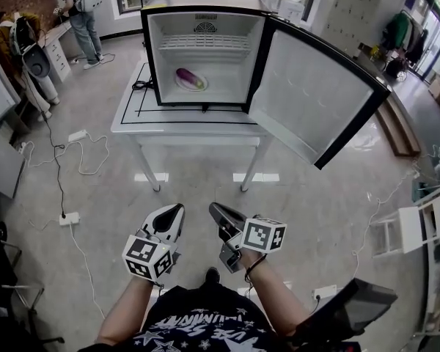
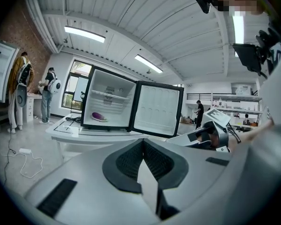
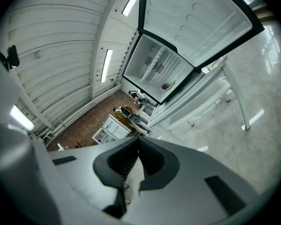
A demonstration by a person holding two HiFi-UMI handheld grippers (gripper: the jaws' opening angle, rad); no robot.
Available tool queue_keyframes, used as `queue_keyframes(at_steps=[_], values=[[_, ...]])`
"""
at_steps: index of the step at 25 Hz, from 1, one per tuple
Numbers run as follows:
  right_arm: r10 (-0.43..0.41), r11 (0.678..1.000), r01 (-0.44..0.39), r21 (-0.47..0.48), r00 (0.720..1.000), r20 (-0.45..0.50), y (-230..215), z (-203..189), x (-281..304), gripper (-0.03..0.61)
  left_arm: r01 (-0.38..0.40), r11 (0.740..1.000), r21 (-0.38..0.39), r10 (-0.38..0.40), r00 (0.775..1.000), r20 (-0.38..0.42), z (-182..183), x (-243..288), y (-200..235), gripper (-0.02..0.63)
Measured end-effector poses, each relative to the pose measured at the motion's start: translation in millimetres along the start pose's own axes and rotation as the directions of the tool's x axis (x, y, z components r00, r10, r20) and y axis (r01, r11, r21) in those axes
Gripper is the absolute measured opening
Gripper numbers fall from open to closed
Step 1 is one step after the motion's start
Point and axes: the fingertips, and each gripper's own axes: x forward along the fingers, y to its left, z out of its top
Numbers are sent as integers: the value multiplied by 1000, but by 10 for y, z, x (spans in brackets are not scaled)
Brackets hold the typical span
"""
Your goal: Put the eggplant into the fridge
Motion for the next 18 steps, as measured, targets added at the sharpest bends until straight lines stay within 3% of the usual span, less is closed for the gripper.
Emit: queue_keyframes(at_steps=[8,18], values=[[-6,1000,7,20,1000,-21,277,-416,160,8,-7,1000,-17,6,1000,-25,-128,-486,187,9],[-36,999,36,5,999,-25,487,-705,49,8,43,999,-6,-43,998,-35,-201,-755,75,9]])
